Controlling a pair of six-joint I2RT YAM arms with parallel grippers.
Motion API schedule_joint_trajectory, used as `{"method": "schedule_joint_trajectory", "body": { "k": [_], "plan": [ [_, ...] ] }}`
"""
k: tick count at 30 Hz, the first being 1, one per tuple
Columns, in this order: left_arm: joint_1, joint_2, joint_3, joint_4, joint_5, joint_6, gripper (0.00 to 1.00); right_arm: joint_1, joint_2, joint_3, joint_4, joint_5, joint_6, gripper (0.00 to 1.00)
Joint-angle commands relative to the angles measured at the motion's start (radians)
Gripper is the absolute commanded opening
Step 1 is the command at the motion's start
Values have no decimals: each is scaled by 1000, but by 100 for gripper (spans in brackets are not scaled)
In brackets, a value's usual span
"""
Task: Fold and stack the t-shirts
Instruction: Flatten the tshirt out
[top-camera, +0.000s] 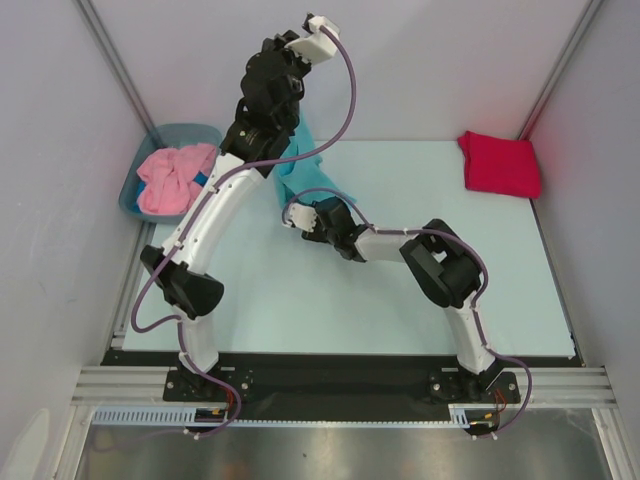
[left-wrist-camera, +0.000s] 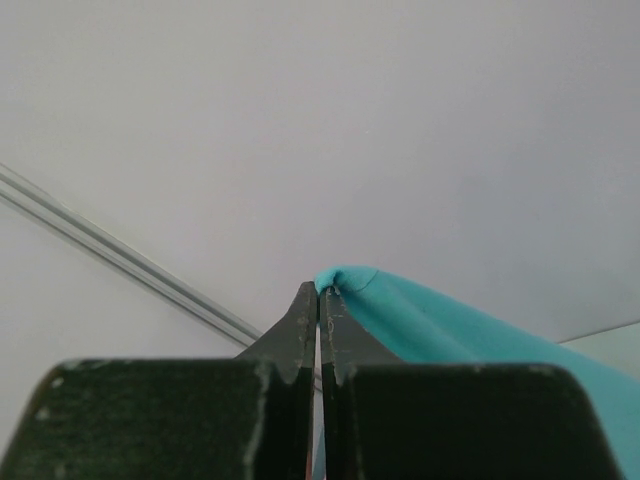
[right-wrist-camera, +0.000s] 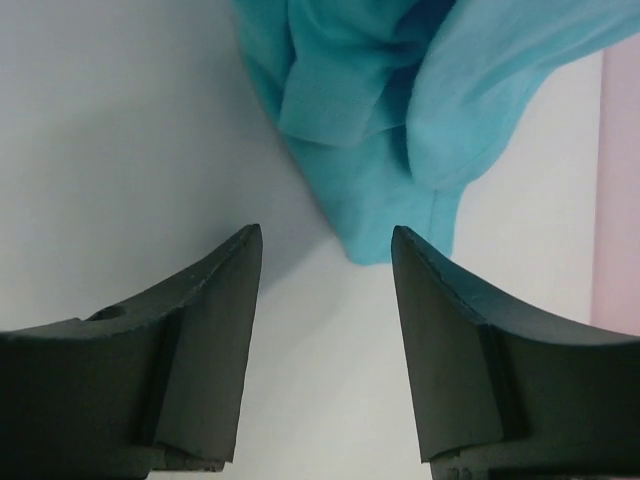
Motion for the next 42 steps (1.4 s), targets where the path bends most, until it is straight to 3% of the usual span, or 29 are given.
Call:
{"method": "schedule_joint_trajectory", "body": {
  "k": [1, 7, 19, 22, 23, 26, 35, 42],
  "plan": [
    [-7, -38, 59, 78, -22, 35, 0, 24, -94, -85, 210, 39, 94, 59],
    [-17, -32, 62, 75, -31, 38, 0, 70, -98, -172, 381, 135, 117, 58],
    [-41, -32, 59, 75, -46, 42, 0, 85, 56, 5, 574, 253, 51, 56],
    [-45, -36, 59, 76, -48, 44, 0, 85, 79, 40, 557, 242, 68, 48],
    [-47, -39, 60, 75, -49, 47, 0, 84, 84, 48, 557, 244, 74, 30],
    [-50, -41, 62, 76, -52, 58, 0, 90, 99, 75, 553, 280, 73, 0],
    [-47, -59, 46, 93, -49, 81, 0, 65, 24, 42, 537, 352, 27, 0],
    [-45, -85, 5, 98, -45, 59, 0, -27, -57, 11, 525, 389, -38, 0]
  ]
}}
